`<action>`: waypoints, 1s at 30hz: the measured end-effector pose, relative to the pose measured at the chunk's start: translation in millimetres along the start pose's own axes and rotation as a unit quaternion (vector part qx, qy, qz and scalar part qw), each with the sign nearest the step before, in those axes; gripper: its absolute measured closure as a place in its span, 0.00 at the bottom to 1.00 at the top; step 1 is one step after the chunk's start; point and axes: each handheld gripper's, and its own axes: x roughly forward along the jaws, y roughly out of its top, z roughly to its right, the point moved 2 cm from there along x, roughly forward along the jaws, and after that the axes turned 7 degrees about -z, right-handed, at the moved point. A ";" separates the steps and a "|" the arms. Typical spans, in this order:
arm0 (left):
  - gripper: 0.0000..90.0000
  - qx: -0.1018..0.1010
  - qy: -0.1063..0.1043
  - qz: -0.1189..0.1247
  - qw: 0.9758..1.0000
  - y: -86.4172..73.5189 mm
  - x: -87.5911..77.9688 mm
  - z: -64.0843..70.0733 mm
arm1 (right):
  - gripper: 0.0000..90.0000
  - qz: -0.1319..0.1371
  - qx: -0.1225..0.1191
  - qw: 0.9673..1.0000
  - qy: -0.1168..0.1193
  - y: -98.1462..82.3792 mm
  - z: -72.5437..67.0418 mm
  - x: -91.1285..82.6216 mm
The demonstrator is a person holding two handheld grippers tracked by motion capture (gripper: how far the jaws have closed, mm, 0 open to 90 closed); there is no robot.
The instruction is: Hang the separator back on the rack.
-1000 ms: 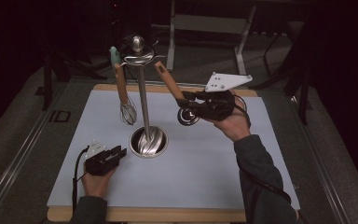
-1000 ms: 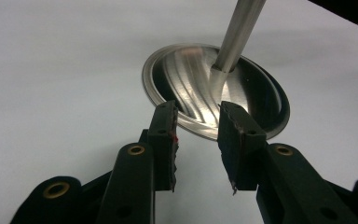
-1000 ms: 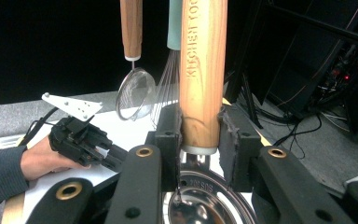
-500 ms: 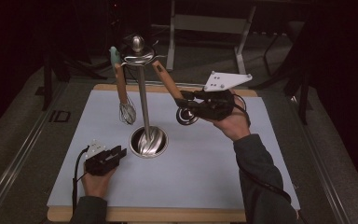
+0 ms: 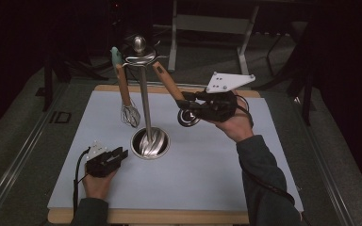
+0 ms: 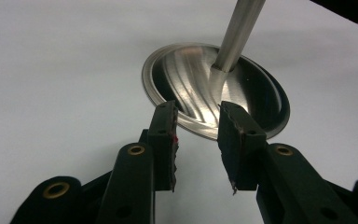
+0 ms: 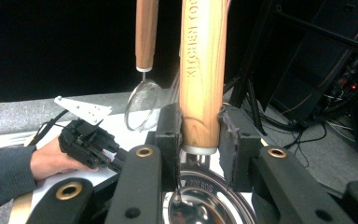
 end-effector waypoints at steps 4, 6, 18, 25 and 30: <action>0.75 0.000 0.000 0.000 1.000 0.0 0.0 0.1 | 0.79 0.004 0.002 1.000 0.005 -0.2 -0.8 -0.4; 0.75 0.000 0.001 0.000 1.000 0.0 0.0 0.2 | 0.79 0.005 0.002 1.000 0.006 -0.4 -0.8 0.0; 0.75 0.001 0.000 -0.001 1.000 0.0 -0.1 0.1 | 0.79 0.012 0.000 1.000 0.014 -0.2 -4.3 1.5; 0.75 0.000 0.000 0.000 1.000 0.0 0.0 0.1 | 0.79 0.015 -0.001 1.000 0.015 -0.1 -4.7 0.6; 0.75 0.000 0.001 0.000 1.000 0.0 0.0 0.1 | 0.79 0.017 -0.001 1.000 0.018 -0.5 -5.8 0.7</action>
